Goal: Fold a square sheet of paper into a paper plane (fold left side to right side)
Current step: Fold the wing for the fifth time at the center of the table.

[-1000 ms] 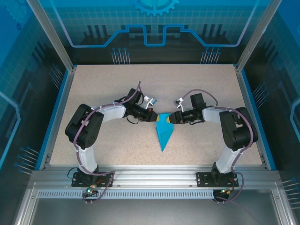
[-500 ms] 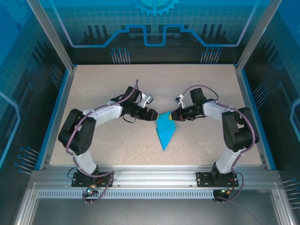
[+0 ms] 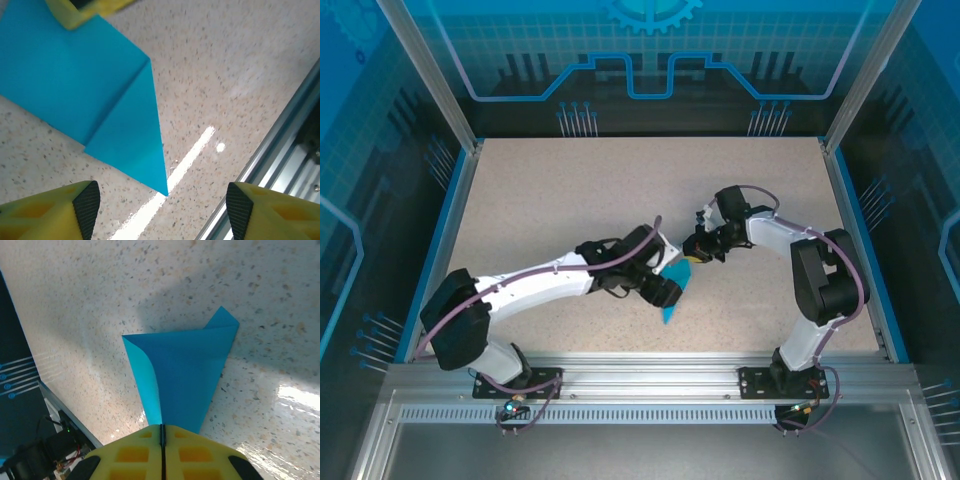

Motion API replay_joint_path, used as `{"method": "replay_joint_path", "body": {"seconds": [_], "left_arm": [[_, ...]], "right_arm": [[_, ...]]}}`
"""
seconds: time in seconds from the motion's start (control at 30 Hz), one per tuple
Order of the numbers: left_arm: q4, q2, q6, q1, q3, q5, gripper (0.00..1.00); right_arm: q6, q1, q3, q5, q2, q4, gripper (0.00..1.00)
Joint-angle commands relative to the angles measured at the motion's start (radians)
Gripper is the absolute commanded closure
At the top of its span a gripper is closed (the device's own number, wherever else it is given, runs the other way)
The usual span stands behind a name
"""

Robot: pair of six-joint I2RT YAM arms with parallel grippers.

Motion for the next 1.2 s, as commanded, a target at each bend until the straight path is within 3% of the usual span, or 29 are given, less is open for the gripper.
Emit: {"method": "replay_joint_path", "body": {"seconds": [0.0,0.27,0.57,1.17], "left_arm": [[-0.076,0.063,-0.051,-0.055,0.04,-0.137,0.27],[-0.168,0.259,-0.103,-0.127,0.184,-0.244,0.24],[-0.228,0.374,-0.142,-0.139,0.269,-0.353,0.25],[-0.277,0.47,-0.135,-0.139,0.348,-0.396,0.52]], "right_arm": [[0.096,0.019,0.034,0.055,-0.004,-0.027,0.93],[0.137,0.029,0.04,0.081,0.005,-0.021,0.94],[0.142,0.036,0.043,0.088,0.023,-0.02,0.97],[0.143,0.048,0.045,0.086,0.062,-0.012,0.98]]}}
